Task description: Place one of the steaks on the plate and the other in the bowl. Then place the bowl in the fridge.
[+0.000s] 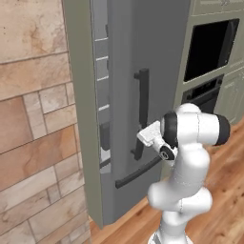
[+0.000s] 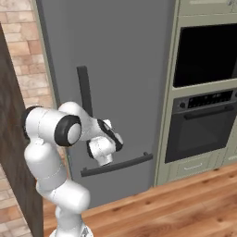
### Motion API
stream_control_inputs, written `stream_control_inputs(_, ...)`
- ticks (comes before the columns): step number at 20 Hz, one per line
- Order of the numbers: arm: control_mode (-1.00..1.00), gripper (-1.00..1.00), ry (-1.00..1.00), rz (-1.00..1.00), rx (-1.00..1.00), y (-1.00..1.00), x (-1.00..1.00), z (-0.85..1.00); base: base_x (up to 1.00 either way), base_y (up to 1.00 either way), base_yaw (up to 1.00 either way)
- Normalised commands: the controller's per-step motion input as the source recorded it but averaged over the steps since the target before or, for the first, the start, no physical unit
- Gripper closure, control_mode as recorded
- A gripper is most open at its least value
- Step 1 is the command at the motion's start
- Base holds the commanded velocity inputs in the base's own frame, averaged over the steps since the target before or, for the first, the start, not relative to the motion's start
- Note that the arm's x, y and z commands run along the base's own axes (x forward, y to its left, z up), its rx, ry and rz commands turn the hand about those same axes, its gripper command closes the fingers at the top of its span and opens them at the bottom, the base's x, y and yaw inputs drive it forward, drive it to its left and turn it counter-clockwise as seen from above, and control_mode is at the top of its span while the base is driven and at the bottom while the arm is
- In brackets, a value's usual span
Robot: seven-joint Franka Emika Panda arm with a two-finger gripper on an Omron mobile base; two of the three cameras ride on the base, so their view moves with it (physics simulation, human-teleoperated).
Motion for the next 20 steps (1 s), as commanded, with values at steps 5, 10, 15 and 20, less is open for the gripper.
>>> stream_control_inputs(5, -1.00, 1.00, 0.45, -0.41, 0.15, -1.00, 0.00, -0.09, 0.00, 0.00, 0.00)
stream_control_inputs(10, -1.00, 1.00, 0.47, -0.38, 0.17, -1.00, 0.00, -0.02, 0.00, 0.00, 0.00)
stream_control_inputs(15, -1.00, 1.00, 0.46, -0.42, 0.18, -1.00, 0.00, 0.00, 0.00, 0.00, 0.00)
stream_control_inputs(20, -1.00, 1.00, 0.39, -0.45, 0.26, -1.00, -0.12, 0.38, 0.00, 0.00, 0.00)
